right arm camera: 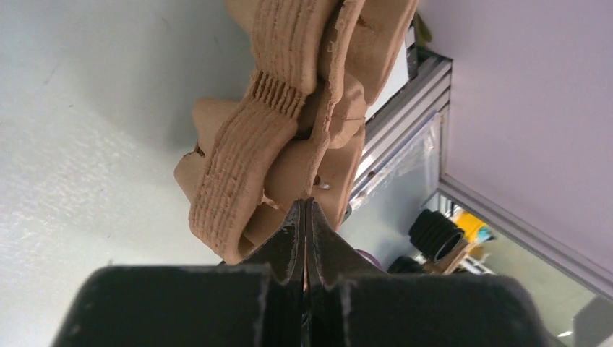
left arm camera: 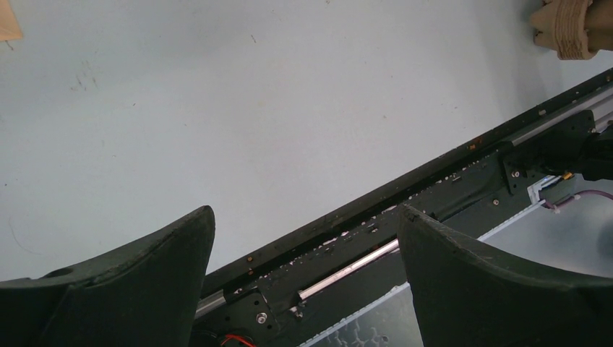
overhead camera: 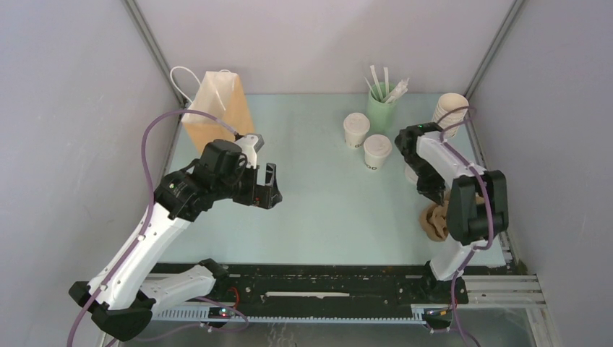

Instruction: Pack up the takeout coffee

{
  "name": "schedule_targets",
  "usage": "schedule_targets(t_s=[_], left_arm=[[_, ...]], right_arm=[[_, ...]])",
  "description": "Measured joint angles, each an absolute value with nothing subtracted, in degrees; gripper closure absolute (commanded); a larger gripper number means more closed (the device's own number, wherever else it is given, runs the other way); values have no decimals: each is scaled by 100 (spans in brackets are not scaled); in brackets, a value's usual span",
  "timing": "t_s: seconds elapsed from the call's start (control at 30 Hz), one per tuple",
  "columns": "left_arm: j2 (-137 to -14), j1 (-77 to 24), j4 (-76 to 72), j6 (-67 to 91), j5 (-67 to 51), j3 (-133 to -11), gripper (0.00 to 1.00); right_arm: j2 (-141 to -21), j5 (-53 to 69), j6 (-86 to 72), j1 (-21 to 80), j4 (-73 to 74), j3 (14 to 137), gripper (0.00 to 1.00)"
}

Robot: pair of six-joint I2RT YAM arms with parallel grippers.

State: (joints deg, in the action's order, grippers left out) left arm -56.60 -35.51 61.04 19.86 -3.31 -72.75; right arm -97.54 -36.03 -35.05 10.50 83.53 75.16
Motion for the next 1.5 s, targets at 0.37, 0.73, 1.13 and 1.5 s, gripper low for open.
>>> schedule_targets(t_s=[0.37, 0.73, 1.13, 1.5], left_arm=[[-5658, -3551, 6104, 1933, -314, -7275, 0], [-5660, -3551, 6104, 1896, -311, -7275, 0], [-5669, -3551, 6106, 1898, -314, -7275, 0], [-5710, -3553, 6104, 1898, -314, -7275, 0]], right_arm=[[-9701, -3819, -3774, 1181, 8794, 7819, 100], [-9428, -3780, -3780, 1179, 8847, 8106, 100], [-9749, -2648, -3122, 1120, 8350, 7972, 51], [-9317, -2270, -3059, 268, 8064, 8162, 36]])
